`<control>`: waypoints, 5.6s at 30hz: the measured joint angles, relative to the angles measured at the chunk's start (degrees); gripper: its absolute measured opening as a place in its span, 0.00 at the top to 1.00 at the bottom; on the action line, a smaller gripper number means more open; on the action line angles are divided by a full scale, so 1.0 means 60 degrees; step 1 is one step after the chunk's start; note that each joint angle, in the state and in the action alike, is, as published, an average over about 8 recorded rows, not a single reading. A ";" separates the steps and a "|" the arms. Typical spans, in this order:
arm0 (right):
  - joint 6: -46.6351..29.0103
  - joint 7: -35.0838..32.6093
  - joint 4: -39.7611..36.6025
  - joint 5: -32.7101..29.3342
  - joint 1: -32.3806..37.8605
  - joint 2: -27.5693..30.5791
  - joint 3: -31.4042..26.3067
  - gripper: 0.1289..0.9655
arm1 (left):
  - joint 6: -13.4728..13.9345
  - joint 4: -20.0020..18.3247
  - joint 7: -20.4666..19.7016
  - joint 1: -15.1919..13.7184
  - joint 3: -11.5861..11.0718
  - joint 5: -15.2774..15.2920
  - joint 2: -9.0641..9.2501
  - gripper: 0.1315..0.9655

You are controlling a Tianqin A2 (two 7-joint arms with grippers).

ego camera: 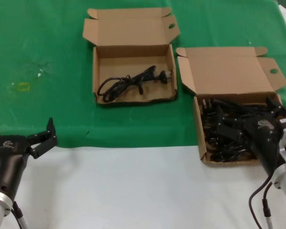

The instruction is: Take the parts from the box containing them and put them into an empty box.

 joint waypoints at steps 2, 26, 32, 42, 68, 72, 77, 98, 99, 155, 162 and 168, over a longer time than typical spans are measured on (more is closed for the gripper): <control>0.0000 0.0000 0.0000 0.0000 0.0000 0.0000 0.0000 0.00 | 0.0000 0.0000 0.0000 0.0000 0.0000 0.0000 0.0000 0.00; 0.0000 0.0000 0.0000 0.0000 0.0000 0.0000 0.0000 0.00 | 0.0000 0.0000 0.0000 0.0000 0.0000 0.0000 0.0000 0.00; 0.0000 0.0000 0.0000 0.0000 0.0000 0.0000 0.0000 0.00 | 0.0000 0.0000 0.0000 0.0000 0.0000 0.0000 0.0000 0.00; 0.0000 0.0000 0.0000 0.0000 0.0000 0.0000 0.0000 0.00 | 0.0000 0.0000 0.0000 0.0000 0.0000 0.0000 0.0000 0.00; 0.0000 0.0000 0.0000 0.0000 0.0000 0.0000 0.0000 0.00 | 0.0000 0.0000 0.0000 0.0000 0.0000 0.0000 0.0000 0.00; 0.0000 0.0000 0.0000 0.0000 0.0000 0.0000 0.0000 0.00 | 0.0000 0.0000 0.0000 0.0000 0.0000 0.0000 0.0000 0.00; 0.0000 0.0000 0.0000 0.0000 0.0000 0.0000 0.0000 0.00 | 0.0000 0.0000 0.0000 0.0000 0.0000 0.0000 0.0000 0.00; 0.0000 0.0000 0.0000 0.0000 0.0000 0.0000 0.0000 0.00 | 0.0000 0.0000 0.0000 0.0000 0.0000 0.0000 0.0000 0.00; 0.0000 0.0000 0.0000 0.0000 0.0000 0.0000 0.0000 0.00 | 0.0000 0.0000 0.0000 0.0000 0.0000 0.0000 0.0000 0.00; 0.0000 0.0000 0.0000 0.0000 0.0000 0.0000 0.0000 0.00 | 0.0000 0.0000 0.0000 0.0000 0.0000 0.0000 0.0000 0.00; 0.0000 0.0000 0.0000 0.0000 0.0000 0.0000 0.0000 0.00 | 0.0000 0.0000 0.0000 0.0000 0.0000 0.0000 0.0000 0.00; 0.0000 0.0000 0.0000 0.0000 0.0000 0.0000 0.0000 0.00 | 0.0000 0.0000 0.0000 0.0000 0.0000 0.0000 0.0000 0.00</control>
